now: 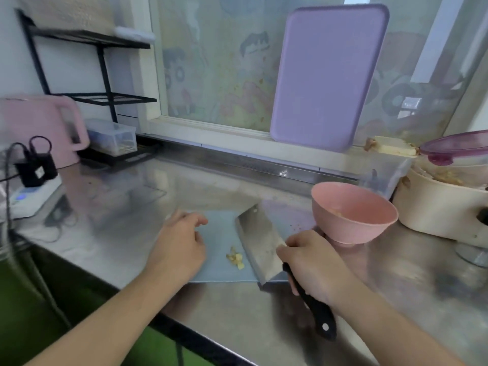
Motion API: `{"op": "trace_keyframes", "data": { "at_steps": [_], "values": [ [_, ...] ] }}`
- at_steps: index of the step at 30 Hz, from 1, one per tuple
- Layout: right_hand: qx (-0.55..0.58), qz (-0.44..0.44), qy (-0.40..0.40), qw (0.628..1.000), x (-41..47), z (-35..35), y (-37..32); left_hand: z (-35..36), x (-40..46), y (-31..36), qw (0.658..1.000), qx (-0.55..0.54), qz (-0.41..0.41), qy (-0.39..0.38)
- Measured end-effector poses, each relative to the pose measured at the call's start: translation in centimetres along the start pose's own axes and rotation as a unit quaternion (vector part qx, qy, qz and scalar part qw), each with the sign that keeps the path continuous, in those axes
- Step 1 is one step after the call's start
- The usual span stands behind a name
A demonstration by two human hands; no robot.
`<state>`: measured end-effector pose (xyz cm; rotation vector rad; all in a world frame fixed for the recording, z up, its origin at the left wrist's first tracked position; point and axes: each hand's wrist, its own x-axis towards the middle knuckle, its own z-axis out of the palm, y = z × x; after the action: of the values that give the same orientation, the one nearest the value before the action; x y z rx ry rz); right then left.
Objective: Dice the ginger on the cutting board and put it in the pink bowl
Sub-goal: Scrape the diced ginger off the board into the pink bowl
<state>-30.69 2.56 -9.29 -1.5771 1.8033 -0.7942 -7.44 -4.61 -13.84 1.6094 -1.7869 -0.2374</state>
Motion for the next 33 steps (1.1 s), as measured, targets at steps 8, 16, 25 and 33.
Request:
{"op": "trace_keyframes", "data": {
  "at_steps": [8,16,25,33],
  "values": [
    [-0.085,0.037,0.012,0.996,-0.2,1.1,0.0,-0.1,-2.5,1.5,0.994,-0.054,0.043,-0.079],
    [-0.183,0.010,0.039,0.982,-0.1,2.3,-0.2,0.1,-3.5,1.4,0.994,-0.047,0.055,-0.080],
    [-0.166,0.000,-0.003,0.986,0.0,2.6,-1.0,0.1,-3.3,1.7,0.988,-0.107,0.056,-0.094],
    [-0.105,0.020,-0.048,0.993,0.2,2.4,-0.6,-0.2,-3.0,1.4,0.985,-0.163,0.038,-0.044]
  ]
}}
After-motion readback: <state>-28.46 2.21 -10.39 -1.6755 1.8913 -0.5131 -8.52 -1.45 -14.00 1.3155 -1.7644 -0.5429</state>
